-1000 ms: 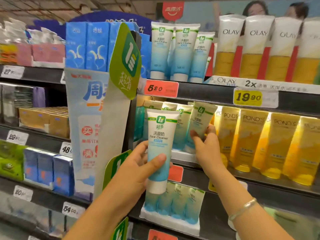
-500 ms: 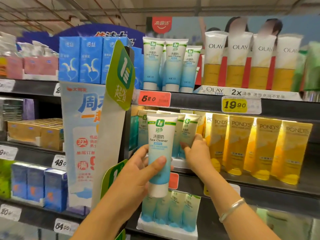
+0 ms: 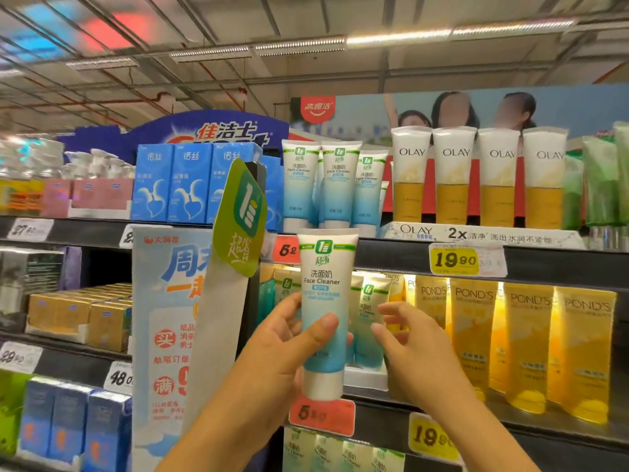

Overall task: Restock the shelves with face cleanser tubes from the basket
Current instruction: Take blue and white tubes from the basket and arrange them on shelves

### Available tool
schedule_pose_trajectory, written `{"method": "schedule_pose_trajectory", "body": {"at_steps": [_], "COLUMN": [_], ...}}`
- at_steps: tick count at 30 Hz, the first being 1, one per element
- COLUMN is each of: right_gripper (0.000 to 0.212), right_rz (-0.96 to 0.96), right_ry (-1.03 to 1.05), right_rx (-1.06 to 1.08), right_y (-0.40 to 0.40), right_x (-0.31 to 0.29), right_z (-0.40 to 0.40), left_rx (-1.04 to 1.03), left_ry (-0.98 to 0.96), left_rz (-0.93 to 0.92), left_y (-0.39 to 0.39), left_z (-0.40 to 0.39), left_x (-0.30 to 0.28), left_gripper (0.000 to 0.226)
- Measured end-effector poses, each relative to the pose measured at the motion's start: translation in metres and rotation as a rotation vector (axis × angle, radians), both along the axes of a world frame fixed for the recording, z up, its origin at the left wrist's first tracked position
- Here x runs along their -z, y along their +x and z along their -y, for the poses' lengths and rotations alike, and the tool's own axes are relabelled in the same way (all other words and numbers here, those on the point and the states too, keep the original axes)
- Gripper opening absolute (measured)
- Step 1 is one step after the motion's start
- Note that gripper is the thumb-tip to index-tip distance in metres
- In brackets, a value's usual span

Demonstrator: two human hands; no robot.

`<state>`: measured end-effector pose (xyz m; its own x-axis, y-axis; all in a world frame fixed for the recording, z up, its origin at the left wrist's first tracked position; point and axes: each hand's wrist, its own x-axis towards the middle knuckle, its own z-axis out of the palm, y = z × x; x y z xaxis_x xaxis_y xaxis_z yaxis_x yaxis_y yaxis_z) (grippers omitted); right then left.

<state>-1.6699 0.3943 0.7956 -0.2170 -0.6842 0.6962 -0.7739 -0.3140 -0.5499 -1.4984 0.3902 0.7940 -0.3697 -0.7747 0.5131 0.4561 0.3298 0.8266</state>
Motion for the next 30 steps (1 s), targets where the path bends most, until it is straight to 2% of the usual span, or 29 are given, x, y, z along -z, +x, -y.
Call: {"method": "schedule_pose_trajectory", "body": {"at_steps": [2, 3, 6, 9, 14, 18, 22, 27, 30], "right_gripper": [0.009, 0.007, 0.02, 0.039, 0.035, 0.012, 0.008, 0.026, 0.033], "right_rz": [0.073, 0.15, 0.373, 0.391, 0.352, 0.352, 0.322, 0.225, 0.156], "right_ry": [-0.092, -0.13, -0.18, -0.193, -0.167, -0.158, -0.174, -0.201, -0.21], "right_rx": [-0.128, -0.216, -0.487, -0.592, -0.723, -0.694, -0.605, -0.336, -0.178], "right_y": [-0.002, -0.002, -0.001, -0.005, -0.012, -0.018, -0.022, -0.017, -0.015], "right_x": [-0.019, -0.031, -0.068, -0.101, -0.145, -0.172, -0.186, -0.188, -0.184], "right_z": [-0.015, -0.021, -0.032, -0.034, -0.025, -0.01, 0.005, 0.028, 0.041], "left_rx": [-0.003, -0.016, -0.065, -0.086, -0.144, -0.23, -0.402, -0.651, -0.779], "left_ry": [-0.035, -0.055, -0.14, -0.227, -0.357, -0.391, -0.415, -0.479, -0.498], "left_rz": [-0.003, 0.005, 0.057, 0.083, 0.098, 0.133, 0.165, 0.285, 0.342], "left_y": [-0.005, -0.008, -0.019, -0.026, -0.042, -0.06, -0.072, -0.078, -0.082], "left_z": [0.002, 0.004, 0.008, 0.012, 0.018, 0.03, 0.048, 0.062, 0.068], "left_x": [-0.011, -0.017, -0.041, -0.07, -0.121, -0.143, -0.153, -0.151, -0.144], "left_gripper": [0.058, 0.057, 0.053, 0.054, 0.052, 0.041, 0.034, 0.034, 0.043]}}
